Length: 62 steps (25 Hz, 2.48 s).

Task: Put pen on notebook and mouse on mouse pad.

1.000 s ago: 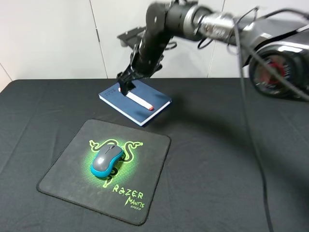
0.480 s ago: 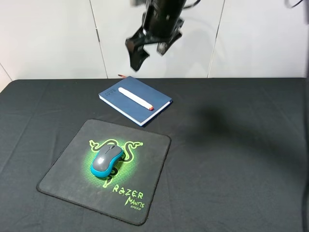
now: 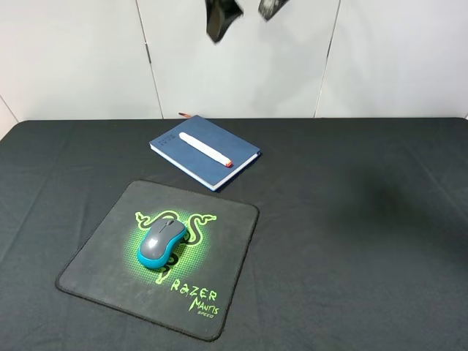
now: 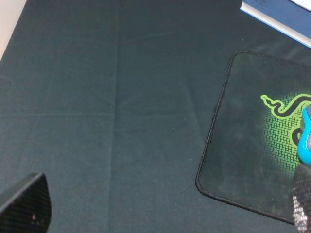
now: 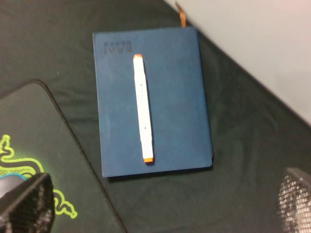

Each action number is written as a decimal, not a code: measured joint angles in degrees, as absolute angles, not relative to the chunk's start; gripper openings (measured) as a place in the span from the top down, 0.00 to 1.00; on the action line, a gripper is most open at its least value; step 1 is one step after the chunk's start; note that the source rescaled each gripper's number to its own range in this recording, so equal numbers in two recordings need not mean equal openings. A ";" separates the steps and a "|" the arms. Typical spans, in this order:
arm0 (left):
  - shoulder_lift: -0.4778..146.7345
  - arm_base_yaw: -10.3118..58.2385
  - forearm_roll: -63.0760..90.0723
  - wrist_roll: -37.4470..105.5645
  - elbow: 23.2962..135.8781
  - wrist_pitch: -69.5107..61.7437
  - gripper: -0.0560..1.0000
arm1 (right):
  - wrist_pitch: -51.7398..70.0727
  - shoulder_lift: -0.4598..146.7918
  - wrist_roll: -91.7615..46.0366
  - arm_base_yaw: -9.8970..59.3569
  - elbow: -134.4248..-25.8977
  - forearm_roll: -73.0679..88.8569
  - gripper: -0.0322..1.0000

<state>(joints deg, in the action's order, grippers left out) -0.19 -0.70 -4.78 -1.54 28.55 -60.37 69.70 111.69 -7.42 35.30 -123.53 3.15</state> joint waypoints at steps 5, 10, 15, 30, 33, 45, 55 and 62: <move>-0.19 -0.70 -4.78 -1.54 28.55 -60.37 0.06 | 69.70 104.75 -6.46 35.30 -114.59 3.15 0.00; -0.19 -0.70 -4.78 -1.54 28.55 -60.37 0.06 | 69.70 96.28 -6.03 35.30 -101.72 2.97 0.00; -0.19 -0.70 -4.78 -1.54 28.55 -60.37 0.06 | 69.73 87.18 -3.95 35.30 -88.67 2.95 0.00; -0.19 -0.70 -4.78 -1.54 28.55 -60.37 0.06 | 62.92 56.06 4.39 35.30 -51.94 1.40 0.00; -0.19 -0.70 -4.78 -1.54 28.55 -60.37 0.06 | 60.71 48.67 6.24 35.30 -45.58 0.00 0.00; -0.19 -0.70 -4.78 -1.54 28.55 -60.37 0.06 | 60.53 18.10 7.86 35.30 -29.44 -1.89 0.00; -0.19 -0.70 -4.78 -1.54 28.55 -60.37 0.06 | 59.55 8.01 4.93 35.30 -28.66 -3.91 0.00; -0.19 -0.70 -4.78 -1.54 28.55 -60.37 0.06 | 59.06 7.90 4.18 35.30 -28.42 -4.05 0.00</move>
